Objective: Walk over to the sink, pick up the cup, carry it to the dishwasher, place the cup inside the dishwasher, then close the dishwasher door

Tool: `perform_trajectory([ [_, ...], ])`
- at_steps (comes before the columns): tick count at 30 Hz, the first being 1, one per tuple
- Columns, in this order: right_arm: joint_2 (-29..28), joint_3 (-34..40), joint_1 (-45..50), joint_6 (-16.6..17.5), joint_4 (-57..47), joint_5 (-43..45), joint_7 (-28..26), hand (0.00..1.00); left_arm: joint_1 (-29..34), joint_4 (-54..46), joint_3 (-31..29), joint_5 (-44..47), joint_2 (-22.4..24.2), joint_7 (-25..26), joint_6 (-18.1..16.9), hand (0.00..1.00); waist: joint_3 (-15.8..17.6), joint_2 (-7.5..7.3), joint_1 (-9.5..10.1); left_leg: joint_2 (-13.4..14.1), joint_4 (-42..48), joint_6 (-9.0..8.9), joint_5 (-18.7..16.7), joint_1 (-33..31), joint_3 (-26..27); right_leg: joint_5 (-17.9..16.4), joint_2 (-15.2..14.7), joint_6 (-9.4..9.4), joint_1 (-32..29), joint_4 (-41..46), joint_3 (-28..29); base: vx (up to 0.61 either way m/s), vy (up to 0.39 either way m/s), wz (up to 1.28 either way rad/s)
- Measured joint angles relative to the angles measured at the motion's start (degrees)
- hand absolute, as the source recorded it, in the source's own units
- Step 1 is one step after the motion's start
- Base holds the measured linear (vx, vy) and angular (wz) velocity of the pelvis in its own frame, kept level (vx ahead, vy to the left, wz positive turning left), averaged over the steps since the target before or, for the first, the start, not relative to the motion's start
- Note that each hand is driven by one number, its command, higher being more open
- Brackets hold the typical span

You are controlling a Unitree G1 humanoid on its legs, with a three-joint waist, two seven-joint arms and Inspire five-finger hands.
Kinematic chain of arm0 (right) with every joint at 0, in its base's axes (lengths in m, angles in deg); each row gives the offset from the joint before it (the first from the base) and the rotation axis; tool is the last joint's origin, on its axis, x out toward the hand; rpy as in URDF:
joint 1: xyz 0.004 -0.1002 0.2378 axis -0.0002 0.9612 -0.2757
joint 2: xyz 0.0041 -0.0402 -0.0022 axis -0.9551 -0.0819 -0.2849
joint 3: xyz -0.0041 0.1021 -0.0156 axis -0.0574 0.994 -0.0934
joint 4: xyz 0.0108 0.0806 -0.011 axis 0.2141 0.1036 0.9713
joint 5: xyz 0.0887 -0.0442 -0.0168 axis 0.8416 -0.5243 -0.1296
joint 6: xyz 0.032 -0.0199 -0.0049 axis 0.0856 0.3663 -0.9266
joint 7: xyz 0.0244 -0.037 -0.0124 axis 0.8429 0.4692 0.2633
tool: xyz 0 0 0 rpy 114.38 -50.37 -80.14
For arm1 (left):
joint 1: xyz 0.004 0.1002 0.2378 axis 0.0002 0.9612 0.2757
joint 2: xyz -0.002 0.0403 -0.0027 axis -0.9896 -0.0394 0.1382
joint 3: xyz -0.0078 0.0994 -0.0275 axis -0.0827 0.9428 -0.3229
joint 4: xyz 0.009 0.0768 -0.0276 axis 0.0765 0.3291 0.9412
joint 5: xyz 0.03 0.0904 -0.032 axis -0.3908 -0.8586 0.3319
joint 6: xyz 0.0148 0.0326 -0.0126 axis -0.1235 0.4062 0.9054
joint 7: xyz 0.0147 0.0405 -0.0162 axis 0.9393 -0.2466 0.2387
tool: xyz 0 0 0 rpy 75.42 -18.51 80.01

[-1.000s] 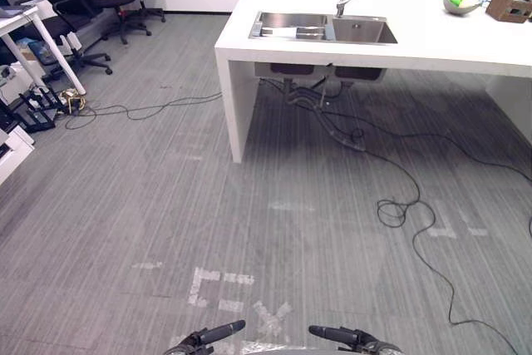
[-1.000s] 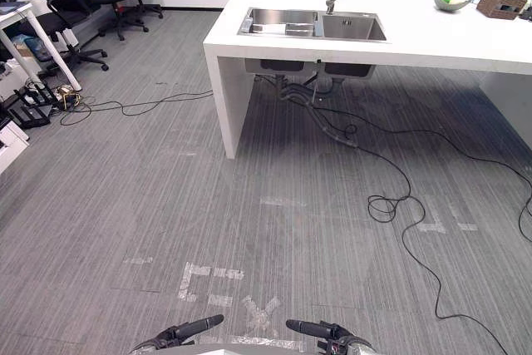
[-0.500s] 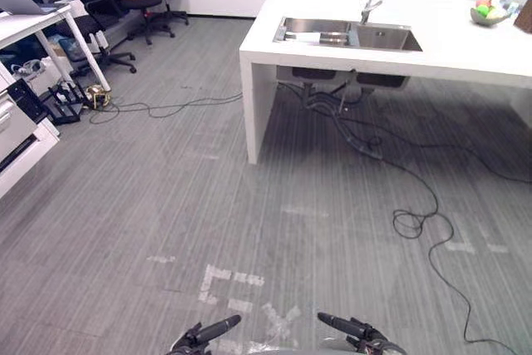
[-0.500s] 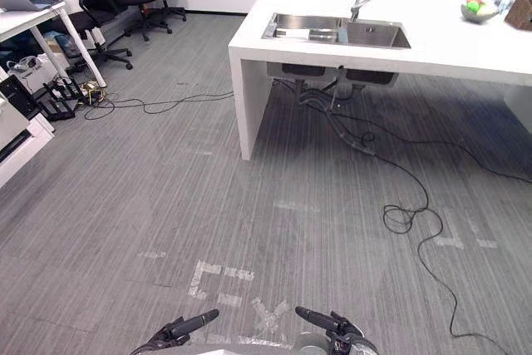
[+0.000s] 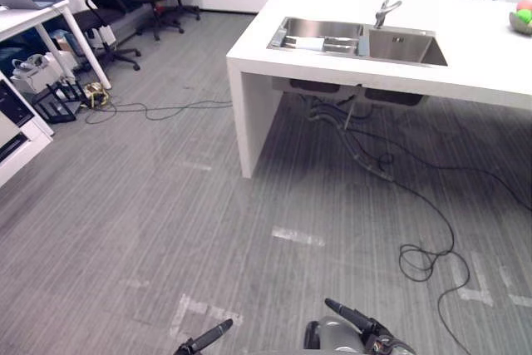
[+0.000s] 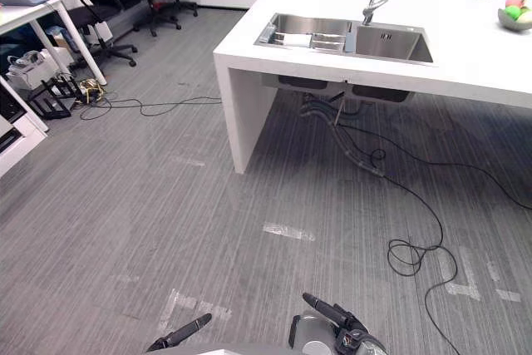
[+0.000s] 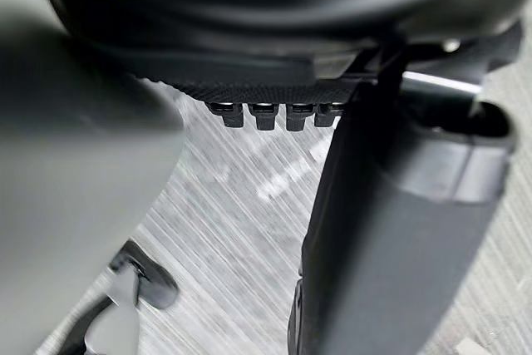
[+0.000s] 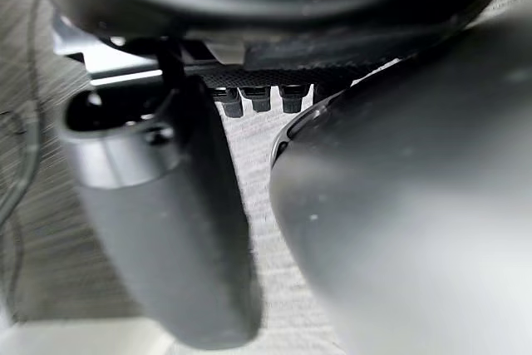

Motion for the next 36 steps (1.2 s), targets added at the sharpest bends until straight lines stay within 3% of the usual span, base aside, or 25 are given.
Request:
perform_trajectory([
  [2, 0.2, -0.2, 0.2, -1.2, 0.1, 0.4, 0.0, 1.0, -0.5, -0.2, 0.5, -2.9, -0.1, -0.3, -0.8, 1.0, -0.4, 0.29, -0.72, 1.2, 11.5, -1.6, 8.2, -5.3, -1.5, -0.5, 2.5, -0.83, 4.4, -4.7, -0.3, 0.59, -0.265, -0.12],
  [3, 0.3, -0.9, 0.2, -1.1, 0.1, 0.9, 0.1, 1.0, -0.4, -1.4, 2.8, -6.6, 0.1, -0.2, -2.6, 1.0, -0.2, 0.41, -0.74, 2.8, 22.2, -3.03, 10.2, -9.6, -0.1, -0.4, 4.0, -1.22, 8.7, -9.1, -0.1, 0.57, -0.197, -0.06],
  [4, 0.5, -2.1, 0.2, -1.0, 0.1, 1.2, 0.5, 1.0, 0.2, -4.5, 6.2, -10.4, 0.2, 0.0, -5.4, 1.0, 0.5, 0.32, -0.68, 4.0, 32.9, -1.47, 6.6, -13.6, 2.4, 0.1, 5.6, -1.5, 14.3, -14.0, 0.2, 0.56, -0.174, -0.04],
  [5, 0.6, -3.0, 0.3, -1.0, 0.2, 1.7, 0.8, 1.0, 0.4, -6.8, 8.2, -11.5, 0.1, 0.2, -6.3, 1.0, 1.0, -0.05, -0.46, 3.9, 36.8, -1.25, 4.5, -15.1, 3.3, 0.3, 6.0, -1.52, 17.3, -16.1, 0.5, 0.63, -0.155, -0.11],
  [7, 1.5, -6.4, -1.4, -0.9, 0.7, 4.0, 1.7, 1.0, 0.4, -19.7, 17.1, -12.9, -0.6, 1.3, -8.7, 1.0, 2.4, -0.99, 1.28, -0.3, 42.0, 1.25, -3.4, -23.5, 6.9, 0.4, 5.4, -1.44, 25.0, -21.4, 2.9, 0.54, -0.052, -0.31],
  [9, 2.0, -7.1, -4.0, -0.7, 0.8, 4.6, 1.9, 1.0, -1.9, -28.0, 22.9, -13.0, -1.3, 3.1, -12.5, 1.0, 3.7, -1.25, 2.01, -3.8, 35.3, 2.65, -5.7, -31.8, 10.9, 0.3, 3.5, -1.28, 27.0, -22.2, 4.2, 0.49, 0.143, -0.45],
  [11, 3.1, -8.3, -5.4, -0.3, 0.6, 4.5, 1.7, 1.0, -4.5, -35.9, 26.5, -14.7, -1.0, 7.3, -16.3, 1.0, 4.5, -1.32, 2.87, -7.7, 17.1, 1.47, -2.8, -37.1, 13.2, -2.1, 0.4, 1.1, 28.5, -21.7, 5.7, 0.47, 0.207, -0.64],
  [12, 3.7, -8.7, -5.8, 0.2, 0.8, 4.3, 1.2, 1.0, -4.3, -42.3, 27.8, -16.6, -0.3, 10.1, -18.7, 1.0, 4.4, 0.27, 3.91, -8.5, 1.1, 0.41, 10.3, -36.1, 11.9, -5.9, 0.6, 3.98, 30.6, -22.4, 9.7, 0.43, 0.201, -0.69],
  [13, 3.7, -9.3, -5.9, 0.7, 1.4, 4.0, 1.0, 1.0, -4.3, -44.4, 28.1, -17.7, -0.5, 11.6, -20.0, 1.0, 4.8, 0.57, 4.04, -8.7, 1.6, 3.69, 13.1, -34.9, 12.5, -6.8, 0.9, 4.99, 32.2, -22.5, 12.8, 0.63, 0.237, -0.51],
  [14, 3.7, -10.2, -5.9, 1.3, 2.1, 2.7, 0.4, 1.0, -5.9, -49.3, 28.6, -19.8, -1.0, 15.0, -20.8, 1.0, 4.6, -0.03, 3.73, -10.7, 4.8, 3.4, 8.5, -35.0, 12.6, -6.2, 1.9, 3.31, 32.6, -22.1, 17.5, 0.5, 0.15, -0.12],
  [15, 3.9, -10.2, -5.8, 1.5, 2.1, 2.0, 0.3, 1.0, -5.9, -51.6, 28.5, -21.7, -1.1, 16.8, -21.4, 1.0, 4.8, 0.06, 3.7, -11.4, 5.9, 4.62, 7.3, -34.9, 12.5, -6.1, 1.9, 2.37, 32.5, -21.7, 16.7, 0.47, 0.114, -0.03],
  [18, 3.4, -10.5, -3.5, 1.6, 1.9, 0.3, 1.7, 1.0, -4.9, -66.3, 28.8, -31.0, -3.8, 22.1, -23.6, 1.0, 4.7, -0.12, 4.34, -13.3, 7.0, 7.48, 4.0, -32.6, 13.9, -5.3, -0.4, 2.64, 30.9, -13.8, 17.5, 0.48, 0.109, -0.02],
  [21, 1.3, -9.9, -0.8, 2.6, 2.2, 0.4, 4.5, 1.0, -5.6, -78.4, 28.0, -35.1, -9.7, 21.3, -26.9, 1.0, 3.9, -1.57, 3.88, -13.9, 5.8, 8.6, 2.5, -25.4, 14.7, 2.4, -0.8, 7.24, 28.2, 0.8, 16.9, 0.51, 0.075, -0.08],
  [22, 0.5, -9.6, -0.5, 3.1, 2.4, 1.2, 5.4, 1.0, -6.4, -80.3, 27.8, -35.9, -10.9, 20.0, -28.5, 1.0, 2.9, -2.23, 3.87, -14.1, 2.6, 8.48, 2.1, -22.2, 14.7, 7.4, -0.9, 12.79, 25.1, 7.7, 16.9, 0.37, 0.057, -0.15],
  [23, -0.3, -8.9, -0.3, 3.6, 2.3, 2.2, 6.1, 1.0, -7.5, -82.3, 28.1, -36.4, -11.8, 18.8, -29.8, 1.0, 1.9, -3.18, 3.95, -14.5, -1.8, 7.81, 1.6, -18.6, 14.9, 14.0, -1.6, 16.89, 20.8, 16.1, 17.0, 0.44, 0.041, -0.34],
  [24, -1.2, -8.6, -0.2, 4.3, 1.4, 2.6, 6.4, 1.0, -8.8, -84.3, 28.3, -36.4, -12.6, 17.6, -31.2, 1.0, 1.5, -5.07, 4.04, -15.2, -4.7, 7.44, 1.4, -15.0, 16.2, 16.5, -4.3, 16.01, 13.3, 30.2, 15.9, 0.48, -0.004, -0.5],
  [25, -1.2, -7.8, -0.1, 4.8, 0.3, 2.1, 6.2, 1.0, -9.3, -85.0, 29.1, -36.4, -12.1, 16.7, -31.6, 1.0, 1.3, -5.4, 3.65, -14.8, -6.1, 7.07, 0.3, -11.1, 17.0, 14.4, -7.2, 11.73, 7.4, 40.6, 12.9, 0.36, -0.042, -0.49],
  [27, -0.5, -7.5, 0.4, 5.7, -0.7, 0.5, 5.6, 1.0, -9.4, -84.4, 31.5, -36.7, -11.9, 16.3, -31.6, 1.0, 1.1, -4.15, 2.19, -12.2, -8.5, 6.14, -0.6, -5.9, 17.4, 10.4, -8.8, 6.15, 0.8, 45.1, 7.8, 0.31, -0.065, -0.21],
  [28, -1.1, -7.2, 0.4, 6.0, -0.7, 0.4, 5.3, 1.0, -10.2, -82.8, 33.4, -37.0, -12.1, 16.2, -31.5, 1.0, 1.0, -4.16, 1.61, -10.7, -10.3, 5.66, -0.5, -3.2, 17.5, 7.7, -9.0, 4.6, -2.5, 41.1, 5.2, 0.37, -0.106, -0.01],
  [29, -1.3, -6.6, 0.5, 6.0, -0.7, 0.4, 5.2, 1.0, -10.8, -82.0, 34.2, -37.0, -12.1, 16.1, -31.1, 1.0, 0.9, -4.21, 1.41, -10.0, -10.8, 5.31, -0.4, -2.2, 17.4, 6.7, -9.0, 4.59, -3.8, 37.5, 4.2, 0.4, -0.171, 0.16],
  [31, -2.2, -4.2, 1.2, 5.6, -1.4, 0.6, 4.9, 1.0, -12.6, -78.6, 35.5, -37.0, -12.4, 14.8, -28.2, 1.0, 1.0, -4.02, 0.1, -7.6, -11.6, 2.8, -1.2, 0.1, 16.7, 5.7, -8.7, 4.0, -4.7, 15.0, -0.2, 0.37, -0.237, 0.33],
  [32, -2.4, -4.0, 1.3, 5.5, -1.8, 0.5, 4.7, 1.0, -13.0, -78.0, 35.5, -37.0, -12.3, 14.4, -27.3, 1.0, 1.0, -4.1, -0.13, -7.1, -11.5, 1.54, -2.0, 0.5, 16.5, 6.1, -8.5, 3.87, -4.3, 7.9, -0.7, 0.44, -0.334, 0.29],
  [33, -3.0, -4.2, 1.9, 5.2, -1.9, 0.2, 4.6, 1.0, -13.1, -77.9, 35.7, -37.1, -12.5, 13.6, -25.5, 1.0, 0.6, -4.98, -0.43, -6.9, -10.7, -1.65, -4.0, 1.3, 16.1, 11.5, -7.6, 2.52, -2.5, -5.8, 0.2, 0.45, -0.339, 0.03],
  [34, -2.2, -3.8, 2.2, 4.8, -2.6, 0.3, 4.1, 1.0, -12.4, -76.9, 35.2, -38.2, -11.5, 13.1, -24.4, 1.0, 0.7, -3.57, -0.14, -5.3, -9.1, -3.56, -6.4, 2.4, 16.2, 16.3, -5.7, 3.05, -1.6, -7.8, 1.5, 0.53, -0.374, -0.04],
  [36, -0.3, -4.4, 2.1, 4.6, -2.8, -0.9, 3.7, 1.0, -12.2, -75.2, 36.4, -39.9, -9.8, 11.8, -21.8, 1.0, -0.2, -0.61, -0.58, -1.8, -7.7, -4.05, -6.2, 2.5, 16.3, 13.2, -2.2, 3.4, -0.6, -7.0, 4.0, 0.38, -0.215, 0.01],
])
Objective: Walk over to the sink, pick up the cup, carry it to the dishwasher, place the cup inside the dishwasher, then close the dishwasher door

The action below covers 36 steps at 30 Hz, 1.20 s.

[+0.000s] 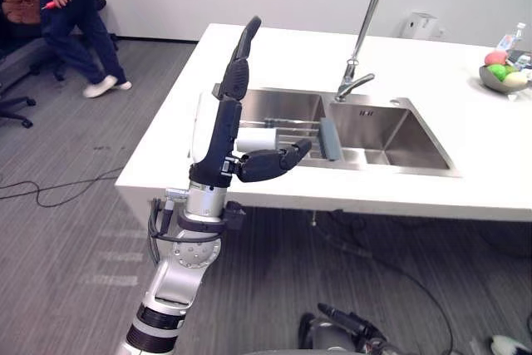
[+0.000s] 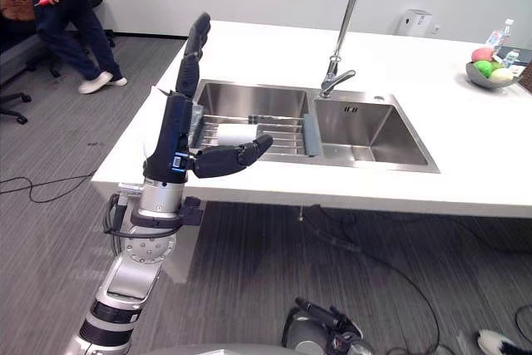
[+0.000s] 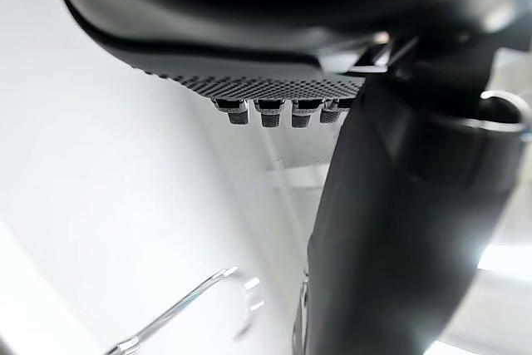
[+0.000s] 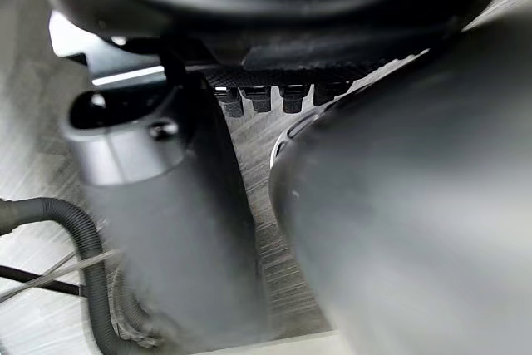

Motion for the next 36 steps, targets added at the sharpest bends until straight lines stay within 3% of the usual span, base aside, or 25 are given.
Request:
perform_trajectory([
  [1, 0.2, -0.6, -0.2, -0.6, -0.3, -0.3, -0.2, 1.0, -0.1, 0.5, 0.3, -0.3, 0.2, -0.5, 0.0, 1.0, -0.2, 0.41, 0.08, 1.4, 1.0, -0.46, 1.0, 0.0, -0.4, -2.1, 0.9, -0.91, -0.2, 1.6, -0.9, 0.34, -0.222, 0.08],
  [4, 0.2, -1.9, 0.1, -2.0, -1.8, -0.3, -0.7, 1.0, -0.2, 0.9, 0.2, -0.9, 0.2, -1.6, 0.4, 1.0, -0.5, 0.11, 0.19, 2.6, 4.8, -0.85, 4.7, -0.9, -0.7, -5.6, 1.4, -1.31, 0.6, 2.6, -1.4, 0.24, -0.237, 0.05],
  [6, 0.5, -2.4, 0.3, -4.4, -2.1, 0.4, -1.3, 1.0, -0.3, 0.9, 0.1, -2.8, -0.2, -1.6, 1.2, 1.0, -0.7, 0.57, 0.58, 5.2, 18.2, 0.12, 10.1, -7.4, -3.0, -6.6, 2.6, -2.31, 4.1, -0.8, -2.6, 0.21, -0.228, 0.15],
  [8, 1.3, -2.5, 0.8, -6.5, -2.2, 0.7, -1.6, 1.0, -0.3, 0.8, -0.1, -4.6, -0.2, -1.6, 1.2, 1.0, -1.0, 1.11, 1.27, 9.0, 31.1, 2.71, 13.8, -14.4, -3.2, -6.5, 4.6, -2.67, 7.7, -5.0, -3.2, 0.2, -0.169, 0.13],
  [9, 1.6, -2.5, 0.9, -7.3, -1.9, 0.7, -1.6, 1.0, -0.2, 0.9, -0.2, -5.7, -0.5, -1.5, 1.1, 1.0, -1.3, 1.45, 1.5, 10.4, 34.5, 2.69, 12.3, -16.8, -2.4, -6.2, 5.3, -2.97, 9.6, -7.2, -3.7, 0.21, -0.085, 0.05],
  [11, 2.0, -2.4, 0.7, -7.8, 0.1, 1.1, -1.5, 1.0, -0.2, 1.3, -0.3, -8.4, -2.3, -1.4, 0.8, 1.0, -1.8, 1.18, 1.5, 10.3, 28.9, 2.82, 8.5, -17.9, 2.2, -4.8, 5.3, -3.05, 13.2, -11.8, -4.4, 0.19, -0.029, 0.04],
  [12, 2.4, -2.3, 0.4, -8.0, 1.3, 1.0, -1.5, 1.0, -0.3, 1.3, -0.4, -10.3, -3.4, -1.5, 0.5, 1.0, -2.4, 1.28, 1.43, 7.8, 17.3, 2.43, 8.0, -17.3, 4.5, -3.8, 4.8, -2.73, 14.3, -14.1, -4.5, 0.2, 0.025, 0.08],
  [13, 3.0, -2.0, 0.3, -8.3, 2.3, 1.0, -1.9, 1.0, -1.2, 1.7, -0.4, -12.9, -4.3, -1.7, 0.4, 1.0, -2.8, 1.84, 1.31, 4.0, 2.1, 1.38, 11.5, -16.2, 4.6, -2.8, 4.2, -2.08, 14.2, -14.9, -4.6, 0.28, 0.076, 0.06],
  [14, 3.4, -1.5, 0.2, -8.4, 2.4, 0.8, -2.3, 1.0, -2.2, 2.5, -0.4, -14.3, -5.1, -2.0, 0.3, 1.0, -3.3, 2.52, 1.33, 3.0, -2.2, -0.8, 13.2, -15.2, 4.7, -2.6, 4.0, -1.72, 14.3, -14.8, -4.5, 0.25, 0.09, 0.13],
  [16, 3.4, -0.4, -0.9, -8.7, 3.1, -3.0, -3.5, 1.0, -8.6, 9.4, -0.3, -17.3, -10.1, -3.9, 0.9, 1.0, -3.5, 2.3, 0.5, -0.5, -13.0, -0.82, 17.5, -11.4, 4.3, -2.3, 2.5, -1.16, 13.6, -15.5, -4.9, 0.22, 0.109, 0.18],
  [17, 3.5, -0.1, -1.5, -8.8, 3.5, -4.1, -3.7, 1.0, -9.9, 11.5, -0.3, -17.9, -11.8, -4.3, 1.4, 1.0, -3.5, 2.35, -0.3, -0.8, -13.6, -0.67, 17.7, -11.3, 4.2, -2.3, 2.3, -1.12, 13.7, -15.7, -5.2, 0.16, 0.12, 0.15],
  [20, 3.6, -0.2, -1.9, -8.6, 3.8, -4.9, -3.9, 1.0, -14.6, 17.8, 0.0, -19.0, -18.1, -11.9, 3.8, 1.0, -3.4, 2.42, -2.28, -2.1, -14.5, -0.44, 17.8, -10.8, 3.8, -2.0, 1.2, -0.37, 14.7, -17.3, -5.5, 0.08, 0.067, 0.11],
  [22, 4.3, -0.2, -1.6, -8.4, 4.6, -5.9, -4.6, 1.0, -17.4, 17.8, 0.0, -12.4, -20.4, -22.4, 3.6, 1.0, -3.3, 2.46, -2.26, -2.7, -15.0, -0.36, 17.9, -10.7, 3.4, -1.9, 0.9, -0.1, 15.1, -17.9, -5.8, 0.05, 0.036, 0.11],
  [24, 4.7, -0.9, -1.2, -8.4, 5.2, -6.2, -5.1, 1.0, -18.4, 19.2, 0.5, -8.2, -23.2, -29.1, 2.8, 1.0, -3.2, 2.54, -2.67, -2.9, -15.5, -0.37, 17.9, -9.2, 3.3, -1.7, 0.9, 0.26, 17.1, -19.2, -5.9, 0.04, 0.012, 0.04],
  [28, 4.9, -1.2, 0.2, -7.2, 5.2, -6.2, -6.4, 1.0, -21.0, 23.9, 1.8, -5.5, -27.8, -35.0, 1.9, 1.0, -3.1, 2.81, -3.38, -2.8, -16.8, -0.36, 17.9, -7.6, 3.4, -1.1, 1.3, 0.66, 18.5, -20.6, -5.8, -0.03, 0.002, -0.02],
  [36, 4.7, -0.6, 0.9, -5.9, 5.2, -6.2, -6.9, 1.0, -24.5, 23.9, 1.4, 3.7, -28.3, -43.8, 3.6, 1.0, -2.9, 2.55, -3.19, -3.2, -16.9, 0.0, 17.8, -7.4, 3.7, 0.9, 1.4, 1.16, 19.5, -23.4, -5.2, -0.03, 0.009, -0.03],
])
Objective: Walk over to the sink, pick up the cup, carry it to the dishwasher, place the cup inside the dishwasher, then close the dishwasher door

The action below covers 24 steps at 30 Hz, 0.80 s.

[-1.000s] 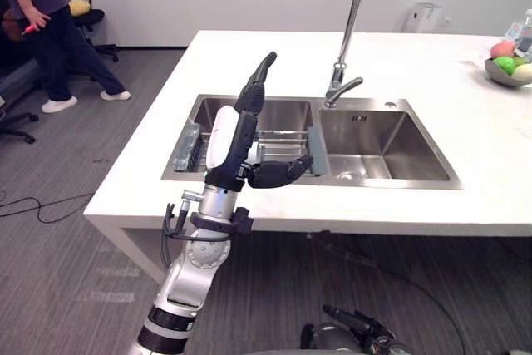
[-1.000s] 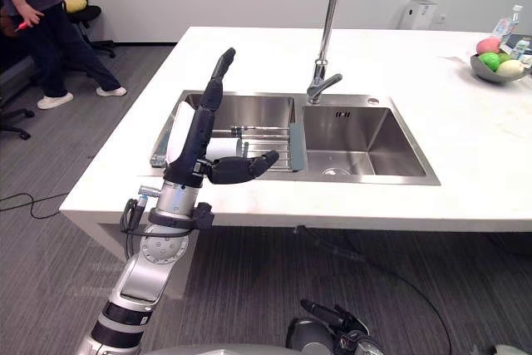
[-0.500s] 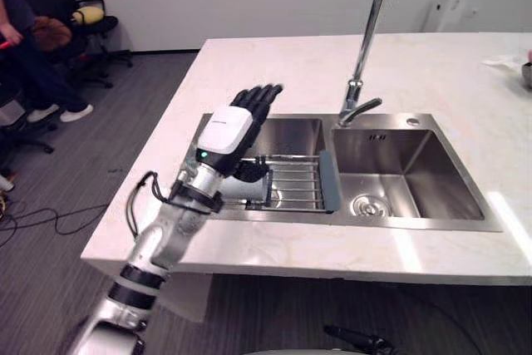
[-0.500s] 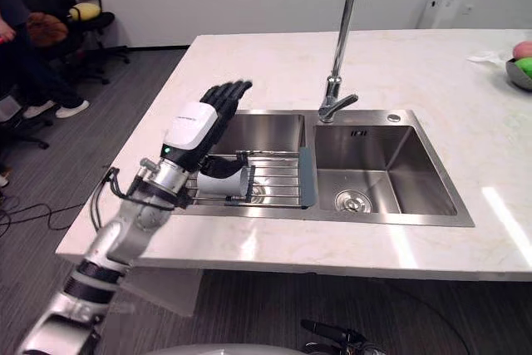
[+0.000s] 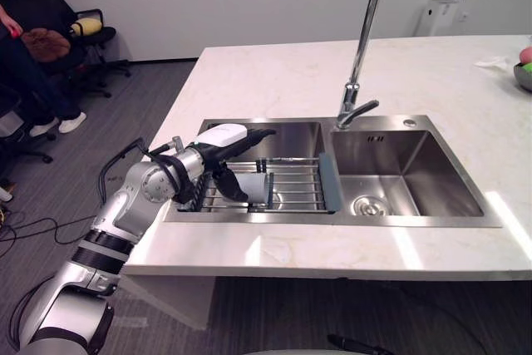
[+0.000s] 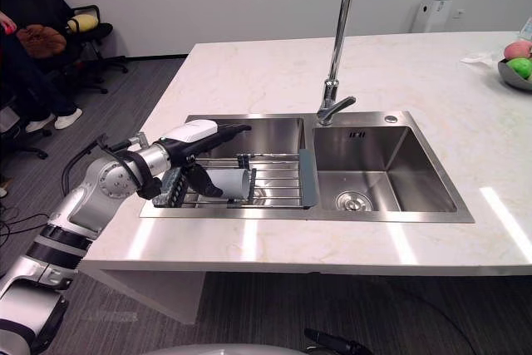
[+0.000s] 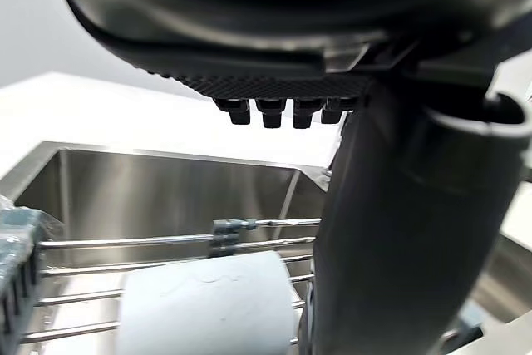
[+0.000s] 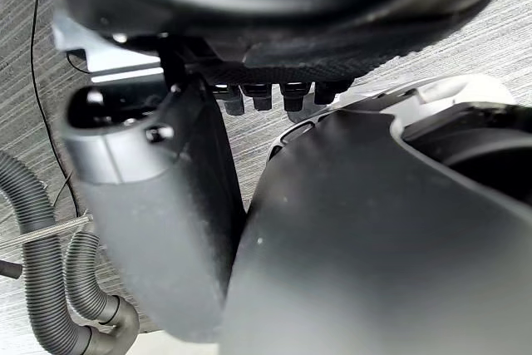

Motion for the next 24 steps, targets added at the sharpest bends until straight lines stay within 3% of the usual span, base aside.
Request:
perform_trajectory([
  [9, -0.4, 1.3, -0.1, -0.1, 0.9, 0.8, 0.4, 1.0, -0.5, 1.6, -0.3, 6.6, 0.1, -6.6, 3.5, 1.0, 0.5, -0.51, -0.17, -0.3, -1.4, -0.01, 0.0, 1.9, 1.0, 1.0, 0.4, 0.11, 1.6, -2.0, 0.8, 0.01, 0.002, -0.06],
  [19, -0.7, 1.7, -0.3, -0.1, 1.0, 0.7, 0.4, 1.0, 0.3, 7.5, -0.2, 4.2, 0.1, -6.3, 3.5, 1.0, 1.1, -0.89, -0.69, -0.5, -1.8, -0.02, -0.3, 2.4, 2.0, 1.7, 0.6, 0.26, 2.1, -3.5, 1.5, -0.01, 0.001, -0.04],
  [24, -0.8, 1.7, -0.5, 0.0, 0.9, 0.7, 0.4, 1.0, 0.9, 11.5, -0.2, 2.9, 1.1, -2.5, 2.9, 1.0, 1.2, -0.96, -1.54, -0.5, -1.9, 0.0, -0.4, 2.7, 2.6, 1.7, 0.6, 0.34, 2.1, -3.5, 1.9, -0.03, -0.005, -0.06],
])
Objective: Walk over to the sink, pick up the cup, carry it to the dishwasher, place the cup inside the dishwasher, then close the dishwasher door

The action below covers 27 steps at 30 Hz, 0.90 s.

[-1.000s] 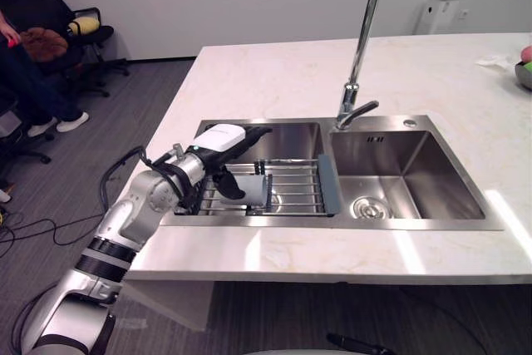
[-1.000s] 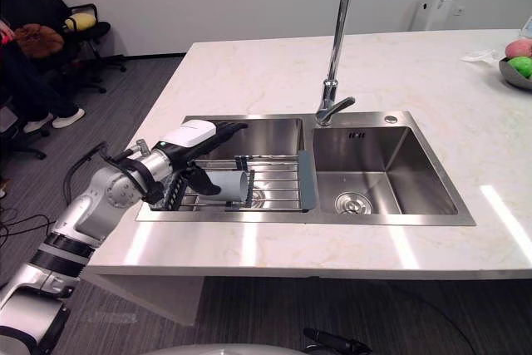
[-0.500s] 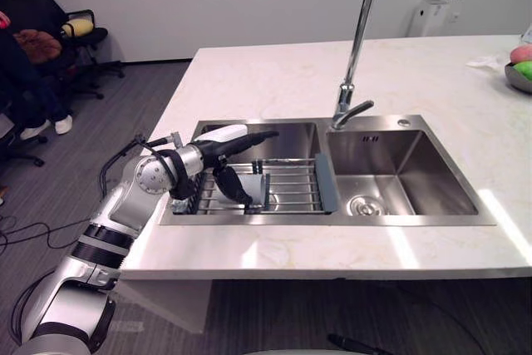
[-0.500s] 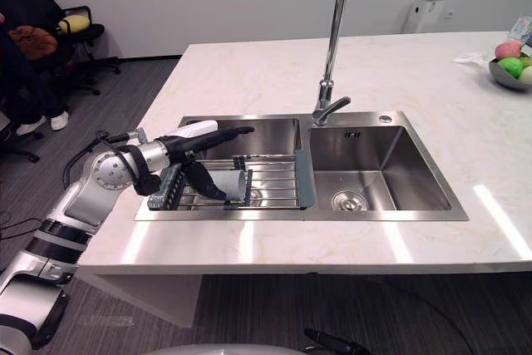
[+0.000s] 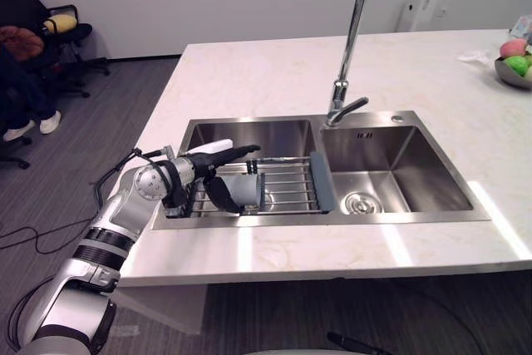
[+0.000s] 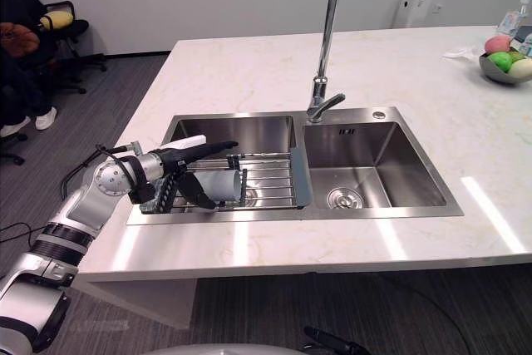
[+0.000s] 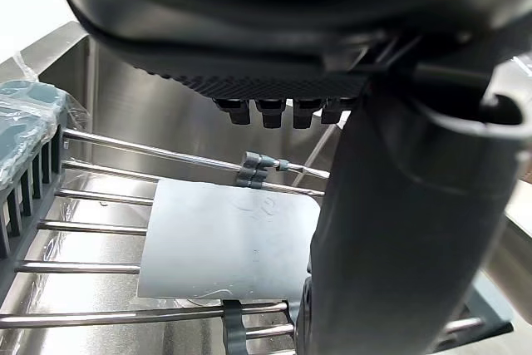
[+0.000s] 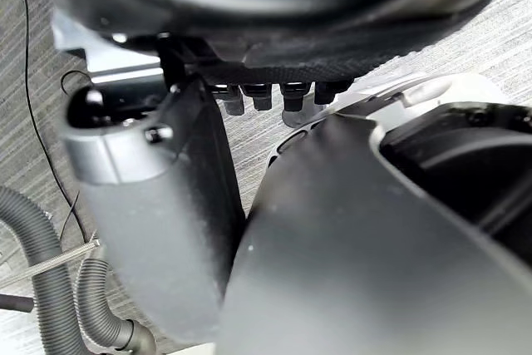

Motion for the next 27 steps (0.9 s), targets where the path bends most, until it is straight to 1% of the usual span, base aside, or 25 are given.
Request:
perform_trajectory([
  [2, 0.0, 0.0, 0.0, 0.0, 0.0, 0.0, 0.0, 1.0, 0.6, 0.2, 0.0, -1.2, 0.3, 0.9, -0.3, 1.0, 0.0, -0.03, -0.07, 0.0, 0.0, -0.04, 0.0, 0.0, 0.1, 0.0, 0.1, 0.02, -0.1, 0.0, 0.2, -0.03, -0.01, -0.04],
  [5, -0.1, 0.0, 0.0, 0.0, 0.0, 0.0, 0.0, 1.0, 2.0, 0.5, 0.0, -3.2, 0.7, 3.3, -1.8, 1.0, 0.1, -0.1, -0.04, 0.2, 0.0, -0.12, -0.2, 0.0, 0.5, 0.0, 0.2, 0.03, -0.4, 0.0, 0.5, -0.02, -0.011, -0.06],
  [7, -0.1, -0.1, -0.1, 0.0, -0.1, 0.0, 0.0, 1.0, 2.3, 2.5, 0.0, -4.6, 2.0, 5.5, -2.7, 1.0, 0.1, -0.13, -0.05, 0.2, 0.0, -0.1, -0.2, 0.0, 0.7, 0.0, 0.3, 0.07, -0.5, 0.0, 0.6, -0.01, -0.014, -0.05],
  [9, -0.1, -0.1, -0.1, 0.0, -0.1, 0.0, 0.0, 1.0, 2.6, 3.3, 0.0, -6.1, 2.9, 6.6, -3.2, 1.0, 0.1, -0.18, -0.07, 0.2, -0.1, -0.09, -0.3, -0.1, 0.7, 0.1, 0.3, 0.1, -0.6, 0.0, 0.7, 0.0, 0.0, 0.0],
  [12, -0.2, -0.2, -0.2, 0.0, -0.1, -0.1, 0.0, 1.0, 2.8, 4.3, 0.0, -8.5, 3.6, 6.6, -3.6, 1.0, 0.3, -0.37, -0.11, 0.1, -0.1, -0.1, -0.3, -0.1, 0.8, 0.1, 0.3, 0.13, -0.6, 0.0, 0.7, -0.01, -0.004, -0.01],
  [13, -0.3, -0.2, -0.2, 0.0, -0.1, -0.3, 0.0, 1.0, 3.0, 4.3, 0.0, -8.8, 3.7, 6.6, -3.6, 0.0, 0.3, -0.48, -0.12, 0.1, -0.1, -0.1, -0.3, -0.1, 0.9, 0.1, 0.3, 0.14, -0.7, 0.0, 0.8, -0.03, -0.012, -0.02],
  [19, -0.4, -0.4, -0.3, 0.0, -0.2, -0.5, 0.0, 1.0, 3.0, 5.5, 0.1, -9.9, 4.0, 5.9, -3.1, 0.0, 0.5, -0.72, -0.29, 0.2, 0.1, -0.13, -0.5, 0.0, 1.0, 0.1, 0.3, 0.18, -0.8, -0.3, 0.9, -0.04, -0.012, -0.01],
  [23, -0.4, -0.6, -0.7, -0.2, -0.2, -0.7, -0.2, 1.0, 2.4, 6.8, 0.0, -10.1, 4.1, 5.9, -1.0, 0.0, 0.5, -0.72, -1.05, 0.2, 0.2, -0.11, -0.6, 0.1, 1.2, 0.1, 0.3, 0.19, -0.8, -0.4, 1.0, -0.01, -0.003, -0.01],
  [25, -0.4, -0.7, -1.0, -0.6, -0.2, -1.1, -0.5, 1.0, 1.7, 7.3, 0.3, -12.2, 4.1, 5.9, -0.8, 0.0, 0.5, -0.73, -1.6, 0.2, 0.2, -0.13, -0.7, 0.2, 1.3, 0.1, 0.3, 0.21, -0.8, -0.4, 1.2, -0.02, -0.01, -0.03],
  [27, -0.3, -0.8, -1.4, -1.1, -0.2, -2.0, -0.6, 1.0, 0.6, 9.3, 0.5, -12.2, 4.7, 5.9, -0.4, 0.0, 0.5, -0.72, -1.78, 0.1, 0.3, -0.13, -0.7, 0.2, 1.4, 0.1, 0.3, 0.24, -0.7, -0.4, 1.3, -0.03, -0.012, -0.03],
])
